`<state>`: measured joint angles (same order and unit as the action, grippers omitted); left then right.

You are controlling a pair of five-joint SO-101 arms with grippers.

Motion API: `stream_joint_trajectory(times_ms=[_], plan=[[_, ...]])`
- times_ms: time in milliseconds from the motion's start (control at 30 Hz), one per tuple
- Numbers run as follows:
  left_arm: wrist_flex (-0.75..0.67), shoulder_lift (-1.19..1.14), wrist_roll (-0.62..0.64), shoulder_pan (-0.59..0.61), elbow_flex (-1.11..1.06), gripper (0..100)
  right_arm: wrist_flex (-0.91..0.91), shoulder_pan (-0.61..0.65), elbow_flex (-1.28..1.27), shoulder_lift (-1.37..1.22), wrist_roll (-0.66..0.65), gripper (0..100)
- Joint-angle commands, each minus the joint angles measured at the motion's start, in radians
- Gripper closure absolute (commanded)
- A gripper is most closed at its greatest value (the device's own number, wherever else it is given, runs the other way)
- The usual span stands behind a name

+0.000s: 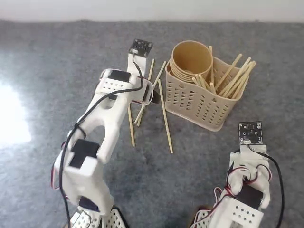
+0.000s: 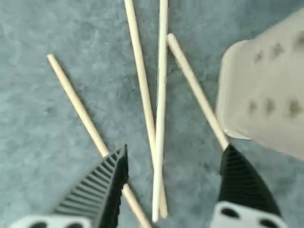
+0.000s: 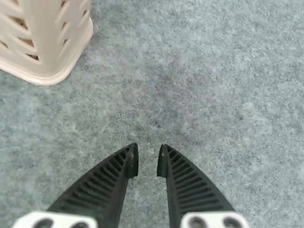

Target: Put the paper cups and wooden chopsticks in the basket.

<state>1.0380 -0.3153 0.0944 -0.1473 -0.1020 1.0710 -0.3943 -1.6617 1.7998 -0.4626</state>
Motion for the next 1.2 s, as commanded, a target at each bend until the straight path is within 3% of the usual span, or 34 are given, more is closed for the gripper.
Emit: stream_joint_trajectory(times_ms=[0,167,567,800,900,1067,1167], plan=[[-0.091,-0.052,0.003,0.006,0.013,71,-0.019,0.008,-0.020,0.015,-0.014,91.9],[-0.147,-0.112,-0.055,0.012,0.028,71,-0.019,0.008,-0.020,0.015,-0.014,91.9],[-0.026,-0.164,-0.060,0.031,0.147,71,-0.019,0.008,-0.020,0.015,-0.014,91.9],[0.192,-0.356,-0.058,0.017,0.395,71,-0.018,0.008,-0.020,0.015,-0.014,91.9],[0.308,-0.428,-0.057,0.012,0.547,78,-0.018,0.008,-0.020,0.015,-0.014,91.9],[0.443,-0.520,-0.060,0.008,0.774,98,-0.019,0.008,-0.020,0.015,-0.014,91.9],[0.494,-0.569,-0.060,0.008,0.855,98,-0.019,0.008,-0.020,0.015,-0.014,91.9]])
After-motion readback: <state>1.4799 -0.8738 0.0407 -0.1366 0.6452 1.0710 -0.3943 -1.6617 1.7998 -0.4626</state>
